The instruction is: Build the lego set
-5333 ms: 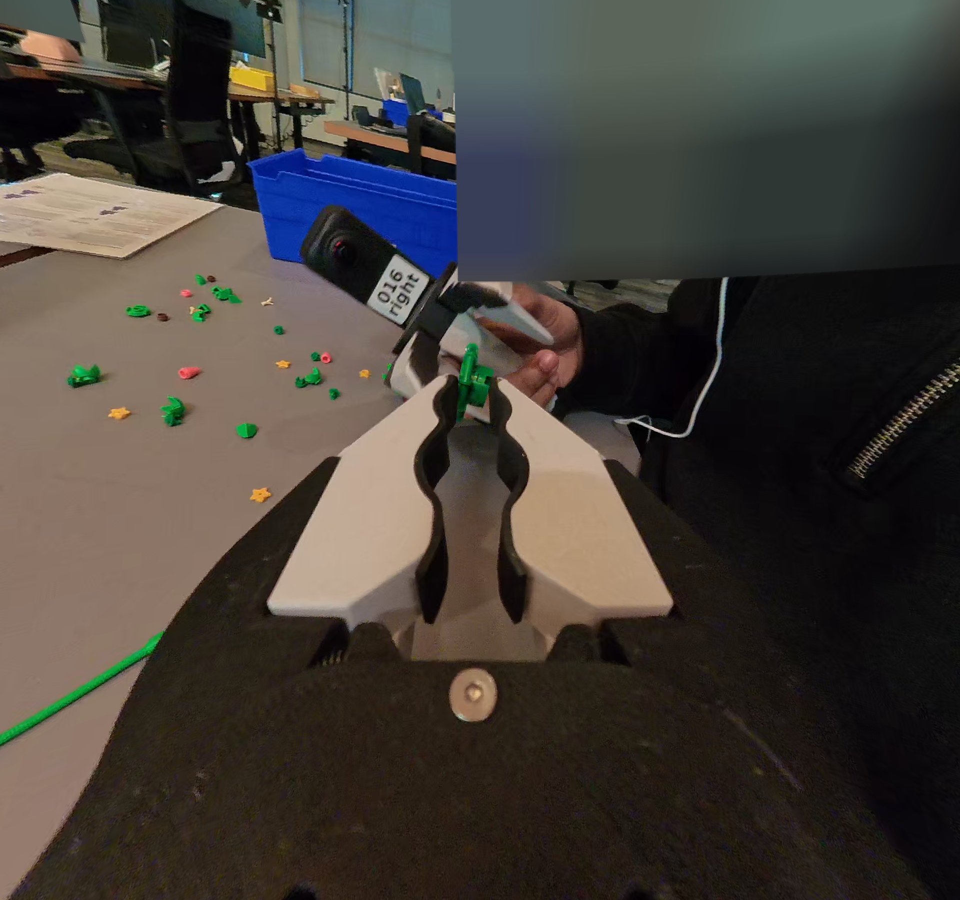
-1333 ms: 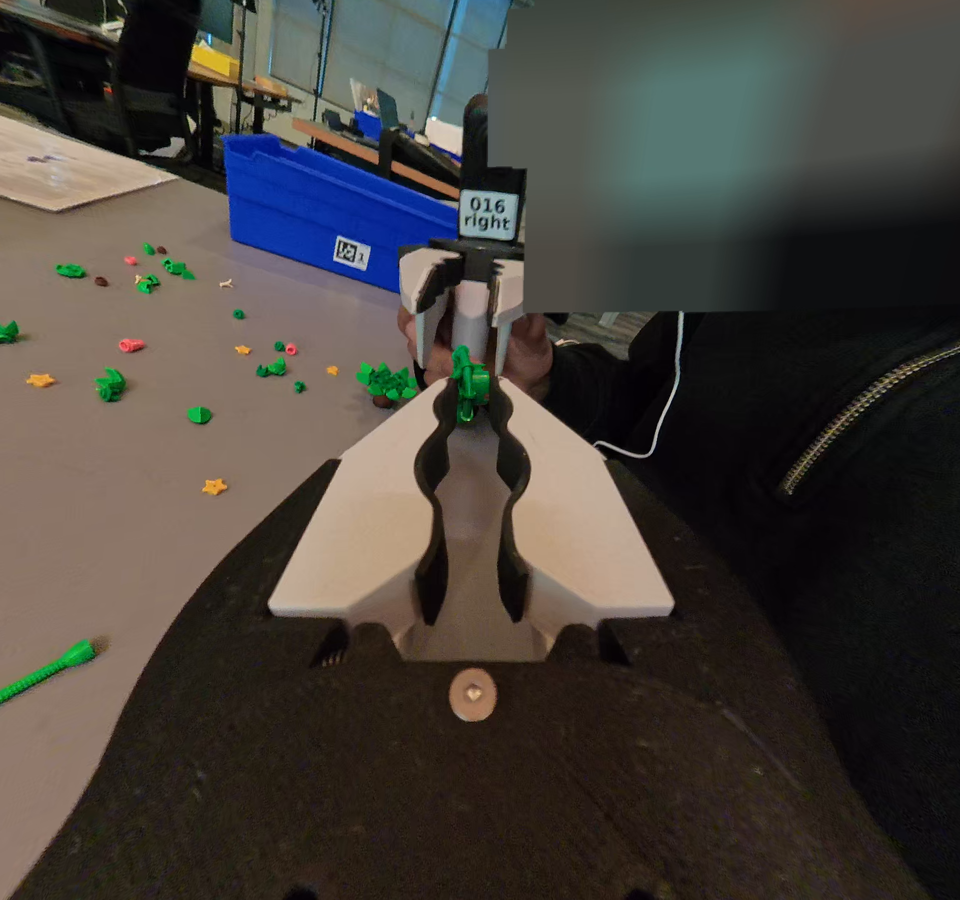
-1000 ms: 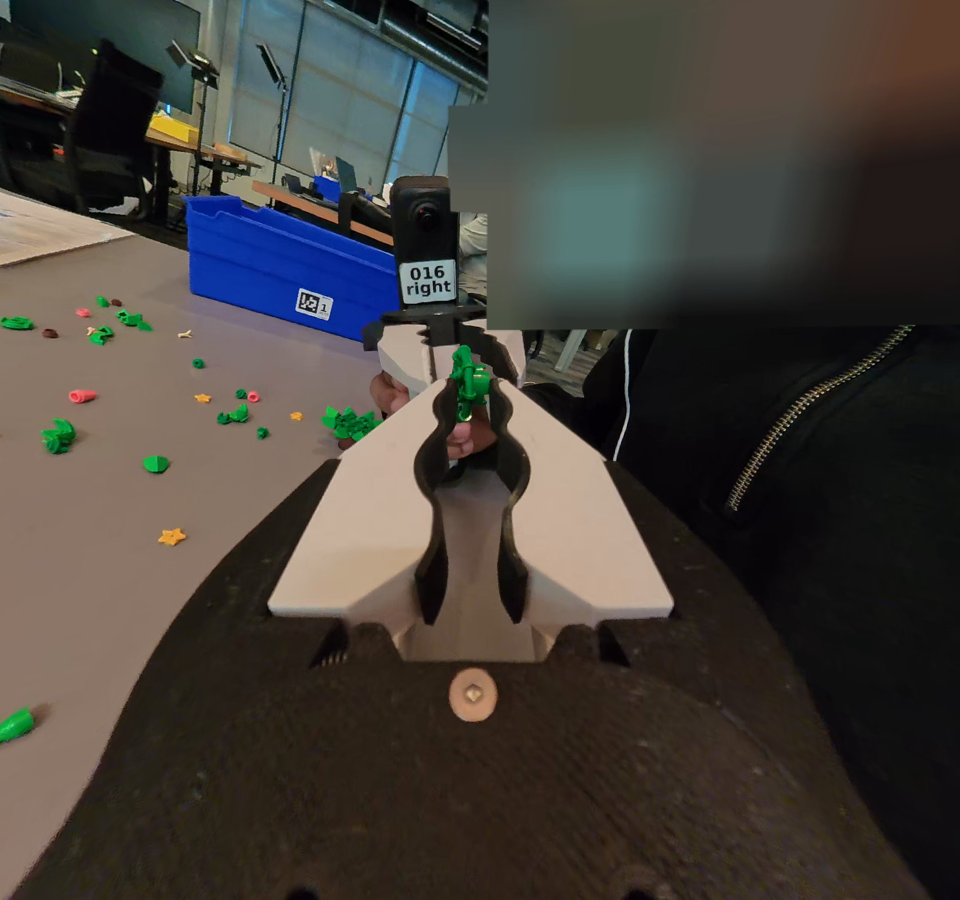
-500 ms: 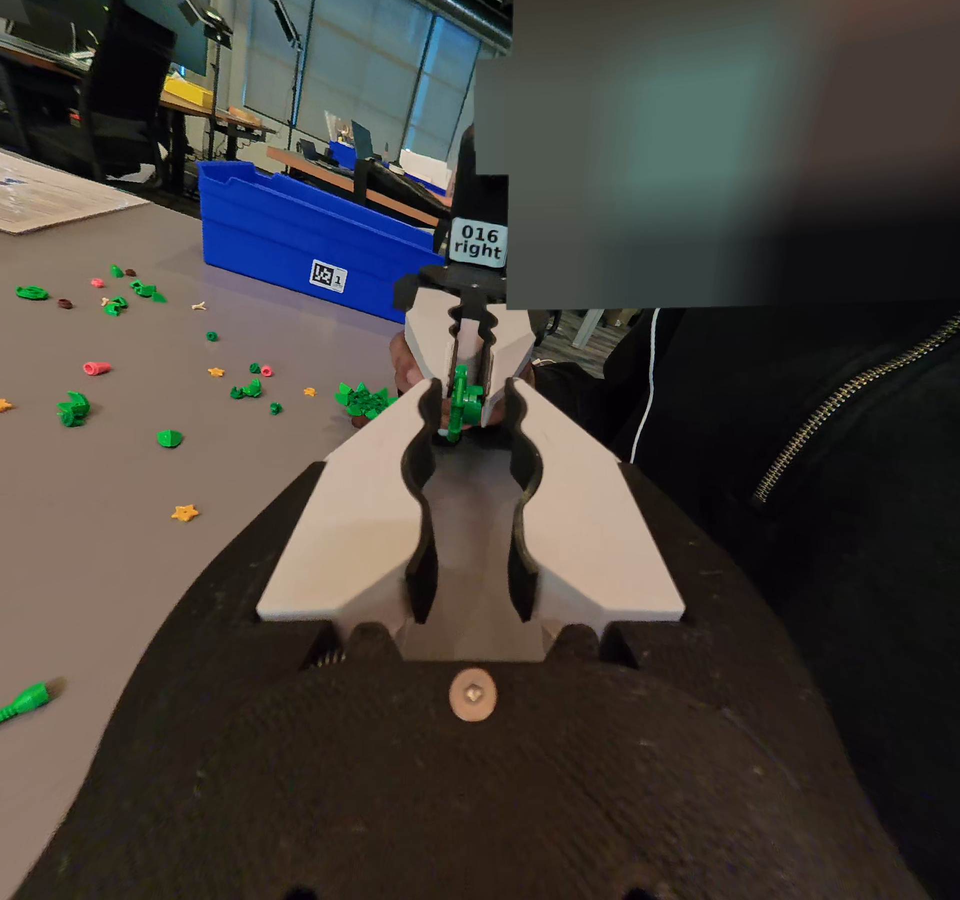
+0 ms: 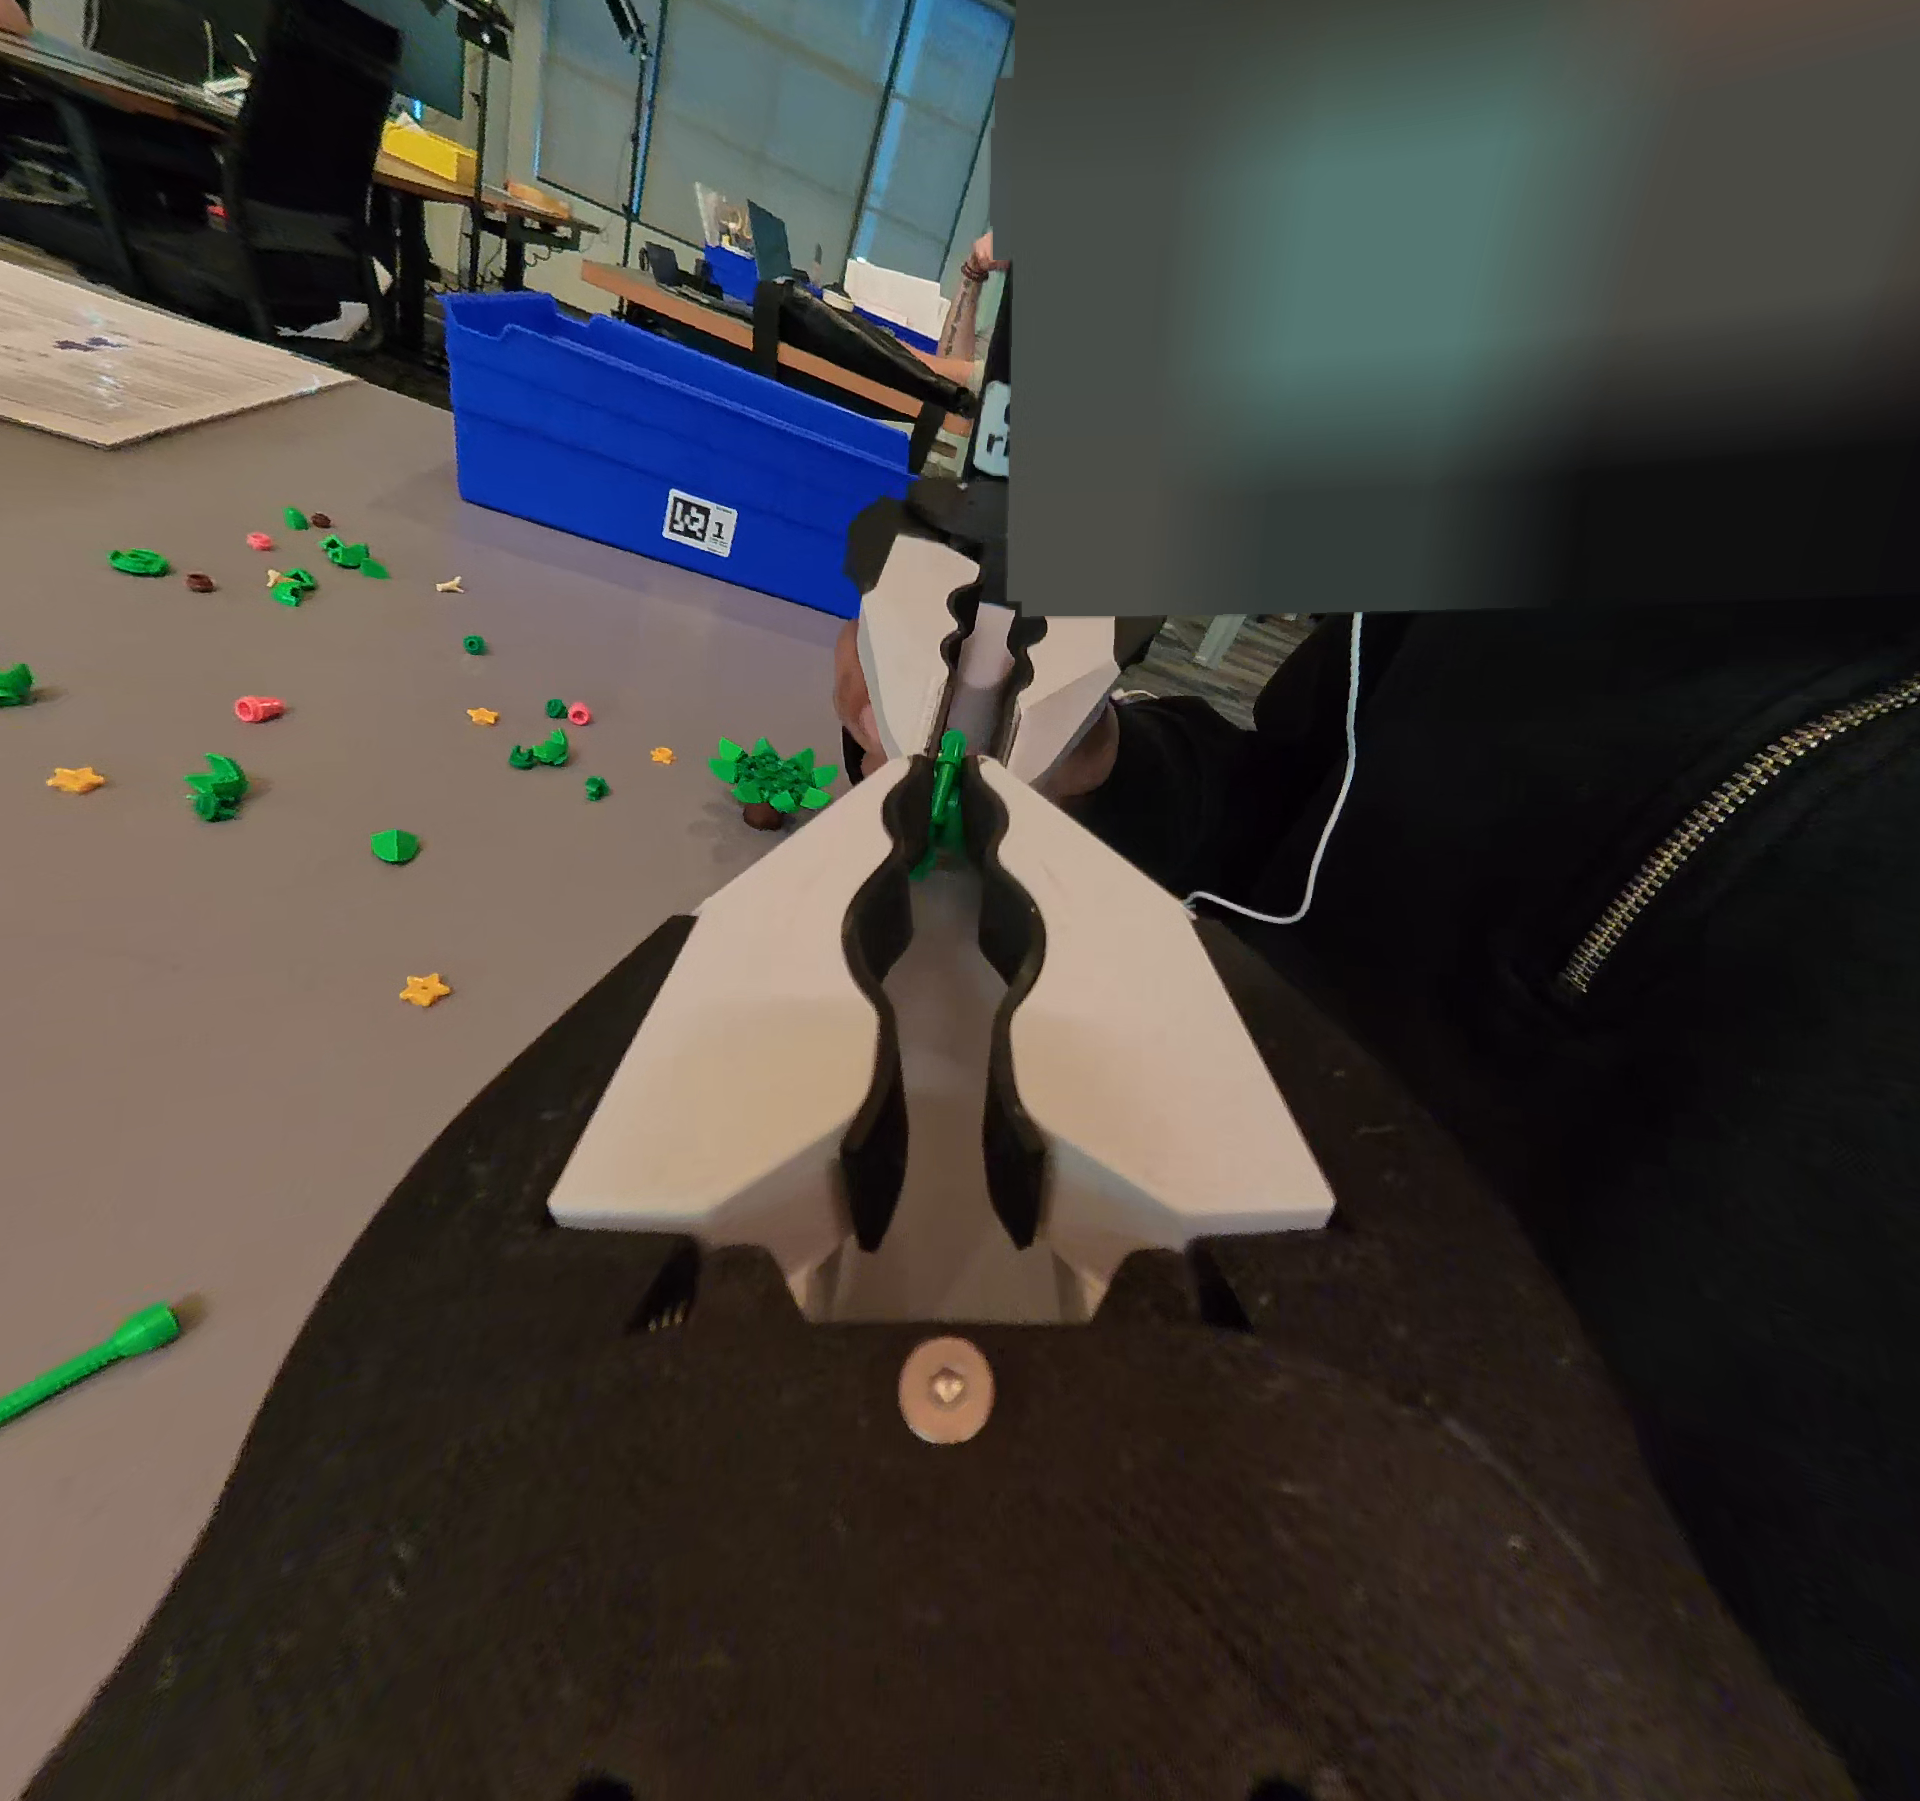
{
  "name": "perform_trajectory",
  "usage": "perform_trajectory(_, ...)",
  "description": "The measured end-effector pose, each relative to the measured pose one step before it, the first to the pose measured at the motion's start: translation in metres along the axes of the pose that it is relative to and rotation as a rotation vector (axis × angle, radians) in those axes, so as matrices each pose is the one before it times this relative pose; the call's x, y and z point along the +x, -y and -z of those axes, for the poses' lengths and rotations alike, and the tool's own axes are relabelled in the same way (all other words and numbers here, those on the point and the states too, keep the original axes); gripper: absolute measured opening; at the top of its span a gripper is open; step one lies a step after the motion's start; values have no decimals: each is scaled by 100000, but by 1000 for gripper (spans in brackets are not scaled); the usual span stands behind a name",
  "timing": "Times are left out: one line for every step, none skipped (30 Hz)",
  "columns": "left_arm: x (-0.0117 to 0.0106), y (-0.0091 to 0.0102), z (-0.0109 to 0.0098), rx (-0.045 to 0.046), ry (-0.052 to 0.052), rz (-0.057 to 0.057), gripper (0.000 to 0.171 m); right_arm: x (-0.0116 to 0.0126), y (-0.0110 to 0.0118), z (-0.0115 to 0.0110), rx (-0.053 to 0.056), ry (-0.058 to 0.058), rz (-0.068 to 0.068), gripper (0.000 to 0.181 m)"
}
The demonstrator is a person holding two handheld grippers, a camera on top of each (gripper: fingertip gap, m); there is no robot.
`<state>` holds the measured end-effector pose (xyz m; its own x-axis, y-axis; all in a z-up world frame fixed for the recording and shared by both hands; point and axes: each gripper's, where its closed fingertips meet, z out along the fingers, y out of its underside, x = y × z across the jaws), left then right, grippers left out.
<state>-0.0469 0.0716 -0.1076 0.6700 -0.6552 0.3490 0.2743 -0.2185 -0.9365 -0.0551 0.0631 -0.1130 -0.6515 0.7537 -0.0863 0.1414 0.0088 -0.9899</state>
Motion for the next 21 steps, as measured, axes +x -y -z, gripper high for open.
perform_trajectory(-14, 216, 72, 1082, 277, -254, 0, 13, 228, -61, 2649, -149, -114, 9)
perform_trajectory(29, 194, 76, 1014, -230, 73, 0, -13, 186, -60, 2055, -201, 222, 9)
perform_trajectory(15, 119, 88, 635, -343, 408, 0, 56, 121, -23, 1041, -441, 144, 10)
perform_trajectory(-40, 148, 110, 1060, -3, 596, 0, 128, 88, 18, 643, -737, 179, 16)
perform_trajectory(-49, 317, 156, 2266, -63, 658, 0, 256, 93, 12, 913, -1259, -426, 30)
perform_trajectory(-71, 354, 197, 2512, -244, 1144, 0, 244, 28, -15, 926, -682, -1449, 39)
perform_trajectory(-177, 287, 173, 2034, -4, 1867, 0, 112, -23, -22, 635, 419, -2774, 45)
perform_trajectory(-138, 225, 140, 1613, -219, 2130, 0, -9, -8, -60, 668, 1387, -3277, 49)
perform_trajectory(-5, 225, 100, 1596, -862, 1639, 0, -28, 56, -52, 1000, 1338, -3222, 50)
perform_trajectory(11, 179, 60, 1404, -526, 1058, 0, -58, 149, -47, 1406, 1214, -2762, 50)
perform_trajectory(-28, 95, 7, 803, -54, 573, 0, -96, 186, -51, 1610, 1136, -2224, 49)
perform_trajectory(14, 4, -44, 202, -187, 295, 0, -97, 107, -69, 1124, 947, -1780, 45)
perform_trajectory(63, -28, -87, -26, -424, 244, 0, -139, -41, -115, 122, 1120, -1239, 40)
perform_trajectory(65, -42, -97, -46, -493, 212, 0, -179, -150, -132, -686, 1159, -544, 35)
perform_trajectory(81, -68, -108, -177, -573, 205, 0, -89, -193, -87, -1119, 326, 355, 26)
perform_trajectory(84, -55, -72, -223, -608, 199, 0, -19, -139, -45, -1028, -374, 1228, 19)
perform_trajectory(55, -47, -57, -110, -405, 159, 0, -34, -21, 31, -497, -483, 1547, 13)
perform_trajectory(74, -4, -30, 90, -628, 139, 0, 74, 78, 86, 37, -1109, 1344, 9)
perform_trajectory(32, 49, -8, 379, -379, 417, 0, 23, 102, 93, 337, -489, 1125, 9)
perform_trajectory(23, 37, 11, 322, -359, 140, 0, -3, 107, 94, 380, -112, 341, 9)
perform_trajectory(3, 15, 19, 101, -314, 215, 0, 14, 131, 106, 695, -82, 34, 9)
